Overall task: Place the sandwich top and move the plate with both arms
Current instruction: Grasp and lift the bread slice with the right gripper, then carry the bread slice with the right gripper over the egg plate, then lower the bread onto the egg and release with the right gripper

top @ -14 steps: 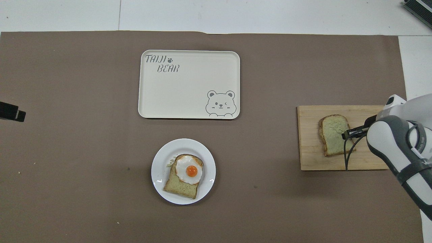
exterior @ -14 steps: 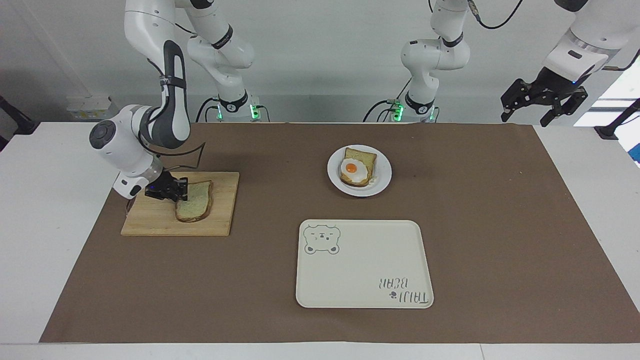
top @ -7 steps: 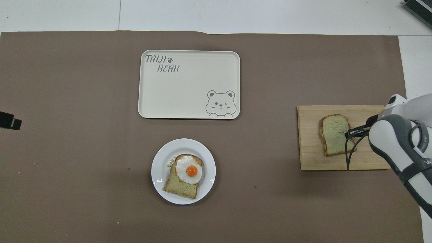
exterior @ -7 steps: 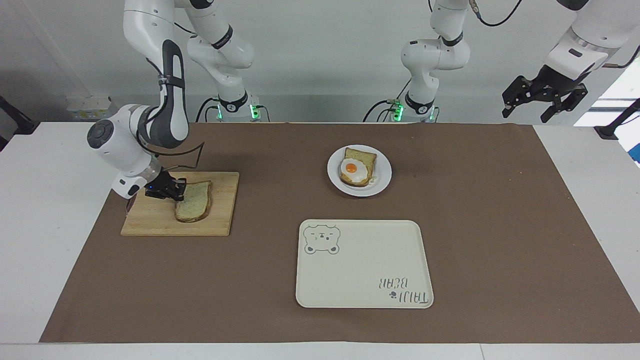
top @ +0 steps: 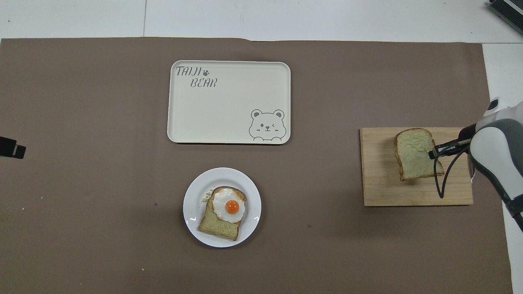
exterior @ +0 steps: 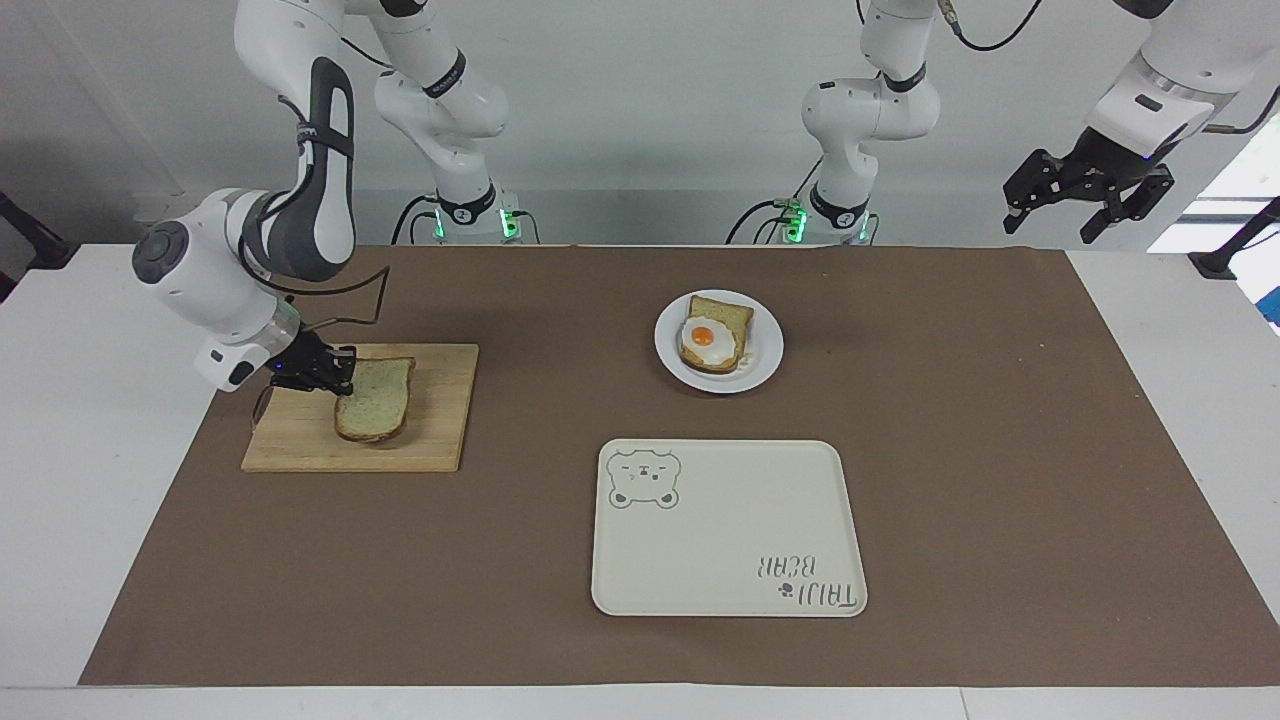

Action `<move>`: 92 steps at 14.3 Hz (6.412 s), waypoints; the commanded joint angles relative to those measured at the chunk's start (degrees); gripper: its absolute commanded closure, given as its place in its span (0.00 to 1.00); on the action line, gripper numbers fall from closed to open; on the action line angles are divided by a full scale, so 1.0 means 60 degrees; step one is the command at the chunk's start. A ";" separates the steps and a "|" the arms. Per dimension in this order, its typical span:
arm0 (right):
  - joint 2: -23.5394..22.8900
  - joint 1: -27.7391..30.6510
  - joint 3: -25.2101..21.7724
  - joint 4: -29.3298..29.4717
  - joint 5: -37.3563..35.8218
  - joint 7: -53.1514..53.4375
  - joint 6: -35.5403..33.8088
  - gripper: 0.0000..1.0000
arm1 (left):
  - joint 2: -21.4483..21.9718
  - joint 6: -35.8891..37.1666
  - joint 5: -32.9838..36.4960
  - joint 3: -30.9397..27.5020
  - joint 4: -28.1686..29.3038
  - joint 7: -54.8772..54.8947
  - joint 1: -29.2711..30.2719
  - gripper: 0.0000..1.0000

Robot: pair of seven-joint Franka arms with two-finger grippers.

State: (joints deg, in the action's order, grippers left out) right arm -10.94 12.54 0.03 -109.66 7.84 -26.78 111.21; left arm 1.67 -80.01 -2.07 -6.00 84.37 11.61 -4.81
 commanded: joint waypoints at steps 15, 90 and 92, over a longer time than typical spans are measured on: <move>0.0505 -0.1561 0.1210 0.0875 0.0568 0.3800 -0.1414 1.00 | 0.0234 -0.0053 0.0184 0.0048 0.0250 0.0116 -0.0004 0.00; 0.1221 -0.4245 0.1298 0.1460 -0.1205 0.8303 0.0802 0.00 | 0.2124 -0.4826 -0.3677 0.0194 0.6649 0.0189 -0.0590 0.00; 0.1631 -0.3908 0.1298 0.1461 -0.1190 0.7994 0.0450 0.00 | 0.2109 -0.5266 -0.4674 0.0194 0.7293 0.0363 -0.0633 0.00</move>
State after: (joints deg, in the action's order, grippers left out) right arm -3.81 -13.34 7.10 -100.69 1.62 23.49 116.15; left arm 11.95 -107.56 -25.29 -4.19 122.33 12.53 -7.53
